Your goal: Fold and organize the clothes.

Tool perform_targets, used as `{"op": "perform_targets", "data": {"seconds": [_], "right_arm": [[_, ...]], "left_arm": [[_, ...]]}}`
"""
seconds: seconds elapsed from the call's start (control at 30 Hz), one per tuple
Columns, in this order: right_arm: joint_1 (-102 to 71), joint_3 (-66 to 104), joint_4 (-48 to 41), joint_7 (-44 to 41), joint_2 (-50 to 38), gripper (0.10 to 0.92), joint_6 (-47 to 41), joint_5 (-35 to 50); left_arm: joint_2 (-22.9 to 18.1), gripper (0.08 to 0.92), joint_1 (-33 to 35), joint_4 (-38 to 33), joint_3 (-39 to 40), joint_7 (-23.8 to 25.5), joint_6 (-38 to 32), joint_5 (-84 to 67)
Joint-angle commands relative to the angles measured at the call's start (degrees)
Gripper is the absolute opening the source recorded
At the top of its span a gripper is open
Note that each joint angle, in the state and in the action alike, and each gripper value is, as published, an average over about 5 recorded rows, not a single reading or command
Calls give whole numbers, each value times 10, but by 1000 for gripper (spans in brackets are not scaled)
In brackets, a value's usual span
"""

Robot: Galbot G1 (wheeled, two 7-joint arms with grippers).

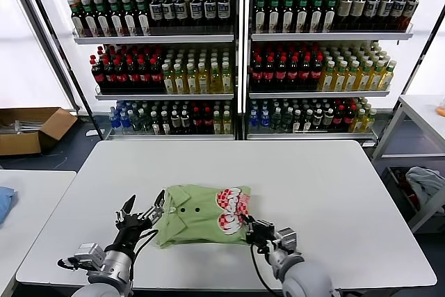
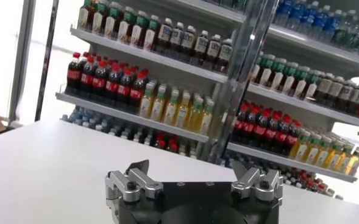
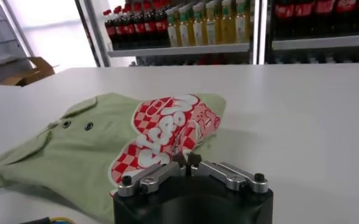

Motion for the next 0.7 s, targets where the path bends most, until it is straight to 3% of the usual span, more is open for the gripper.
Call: {"op": "perform_targets", "data": {"seconds": [0.03,0.4,0.7], "right_arm": [[-52,121,40,-59,-118,118,-1,2],[-89,191,30,-69,-138,131,41,-22],[-61,175,77,-40,-97,366,80,25]], "left_arm": [[3,823,-12,4,0,-1,2,-2],[1,823,-19,8,4,-3,6,-6],[7,823,-15,0,8,-6,23,-7]]}}
